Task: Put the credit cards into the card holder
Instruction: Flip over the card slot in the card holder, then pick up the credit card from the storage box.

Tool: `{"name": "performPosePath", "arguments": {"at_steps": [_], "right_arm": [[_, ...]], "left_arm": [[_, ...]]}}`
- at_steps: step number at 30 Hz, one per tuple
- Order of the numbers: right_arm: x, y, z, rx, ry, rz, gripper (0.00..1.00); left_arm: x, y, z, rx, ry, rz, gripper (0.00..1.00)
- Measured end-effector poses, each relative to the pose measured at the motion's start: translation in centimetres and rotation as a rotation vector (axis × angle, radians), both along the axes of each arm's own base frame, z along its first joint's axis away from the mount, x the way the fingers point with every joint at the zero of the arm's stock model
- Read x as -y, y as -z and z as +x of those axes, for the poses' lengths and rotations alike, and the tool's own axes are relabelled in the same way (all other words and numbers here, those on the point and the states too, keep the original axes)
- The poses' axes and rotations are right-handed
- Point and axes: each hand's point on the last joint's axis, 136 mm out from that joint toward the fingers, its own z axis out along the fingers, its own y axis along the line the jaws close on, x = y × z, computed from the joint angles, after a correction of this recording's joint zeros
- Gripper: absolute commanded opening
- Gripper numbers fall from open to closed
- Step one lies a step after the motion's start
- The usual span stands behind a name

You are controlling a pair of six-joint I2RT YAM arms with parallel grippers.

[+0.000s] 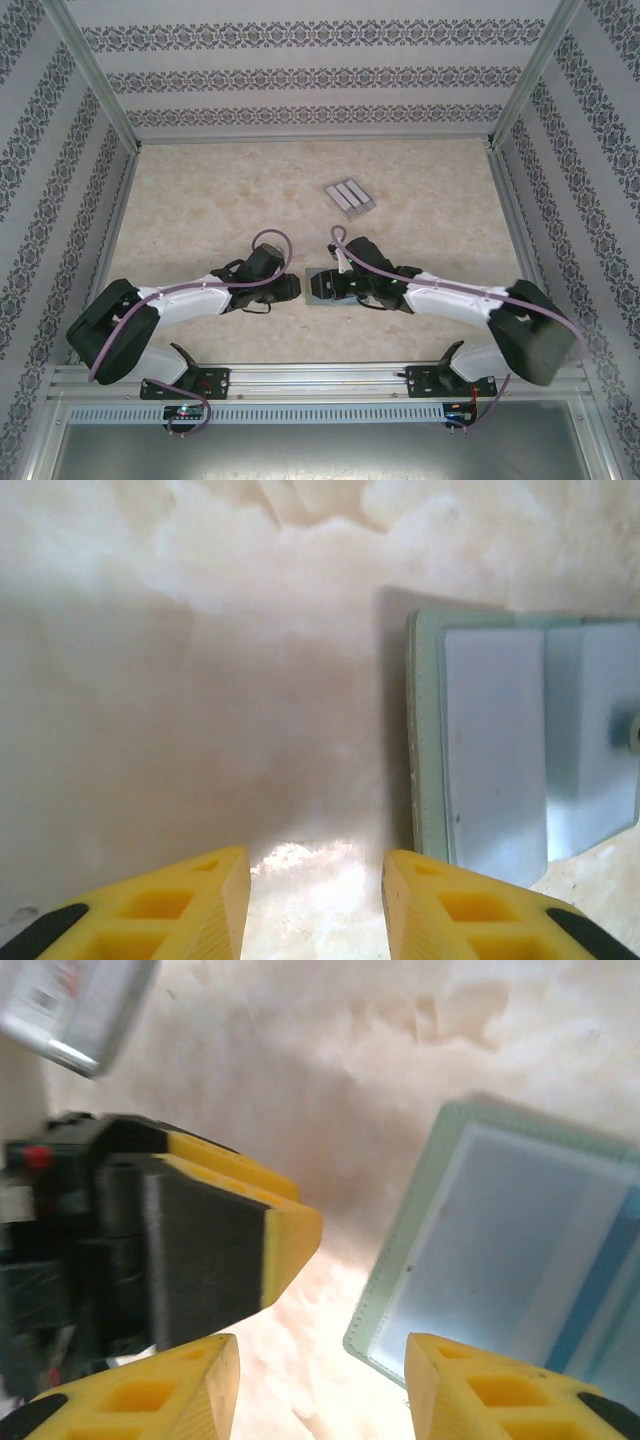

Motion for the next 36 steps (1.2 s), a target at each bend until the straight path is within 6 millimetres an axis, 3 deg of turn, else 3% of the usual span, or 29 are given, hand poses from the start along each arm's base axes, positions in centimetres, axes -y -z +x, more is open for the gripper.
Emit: {"name": "performPosePath", "arguments": {"at_steps": [4, 10, 15, 18, 21, 24, 29, 36], "right_arm": [[2.9, -2.6, 2.2, 0.079, 0.095, 0.01, 0.51], [8.8, -2.7, 6.4, 0.151, 0.239, -0.188, 0.57], [9.7, -5.5, 11.8, 0.236, 0.244, -0.289, 0.58], [9.4, -6.1, 15.4, 0.274, 0.229, -0.352, 0.62], [8.4, -5.1, 17.9, 0.286, 0.187, -0.411, 0.63], [7.8, -2.7, 20.3, 0.266, 0.146, -0.493, 0.68], [7.9, 0.5, 22.9, 0.242, 0.107, -0.626, 0.72], [9.4, 1.1, 25.7, 0.269, 0.14, -0.786, 0.71]], "left_arm": [[-0.5, -0.8, 0.9, 0.024, -0.013, 0.027, 0.46], [0.2, -2.8, 3.5, 0.154, 0.039, 0.084, 0.52], [0.2, -4.1, 5.7, 0.305, 0.062, 0.124, 0.53], [0.2, -4.2, 7.2, 0.375, 0.063, 0.123, 0.53], [-0.7, -3.2, 8.4, 0.401, 0.042, 0.13, 0.53], [-1.4, -2.0, 8.7, 0.42, 0.024, 0.121, 0.54], [-0.5, -0.8, 8.3, 0.427, 0.064, 0.07, 0.55], [0.9, -0.8, 8.6, 0.442, 0.106, 0.011, 0.54]]}}
